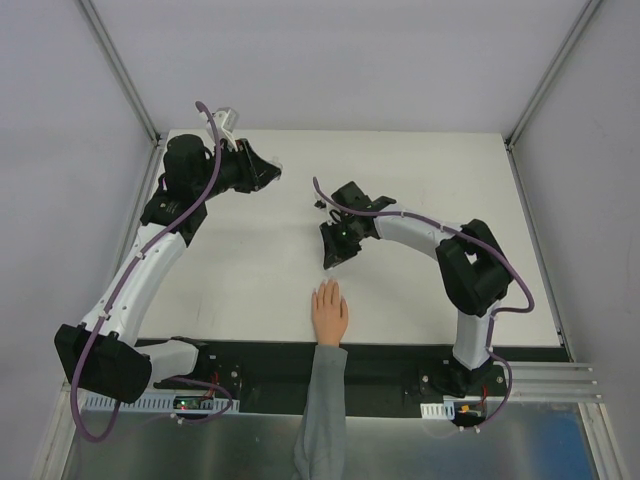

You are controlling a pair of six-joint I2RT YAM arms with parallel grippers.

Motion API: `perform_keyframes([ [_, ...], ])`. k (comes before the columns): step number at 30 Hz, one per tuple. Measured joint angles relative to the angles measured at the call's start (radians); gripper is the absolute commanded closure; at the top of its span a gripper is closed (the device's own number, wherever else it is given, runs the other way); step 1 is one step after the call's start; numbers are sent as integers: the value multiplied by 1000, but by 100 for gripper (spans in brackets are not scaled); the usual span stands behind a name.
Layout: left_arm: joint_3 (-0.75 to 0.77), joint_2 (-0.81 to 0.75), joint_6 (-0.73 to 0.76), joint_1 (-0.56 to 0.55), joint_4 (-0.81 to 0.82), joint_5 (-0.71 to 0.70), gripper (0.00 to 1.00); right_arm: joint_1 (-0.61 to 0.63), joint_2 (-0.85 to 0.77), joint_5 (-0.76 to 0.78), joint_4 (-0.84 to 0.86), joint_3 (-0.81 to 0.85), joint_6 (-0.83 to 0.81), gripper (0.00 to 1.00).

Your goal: Paint the nails

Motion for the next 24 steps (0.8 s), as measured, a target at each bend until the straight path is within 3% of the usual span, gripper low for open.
perform_keyframes([
  [24,10,0,2,0,-25,14,100,0,39,8,-5,0,15,100],
])
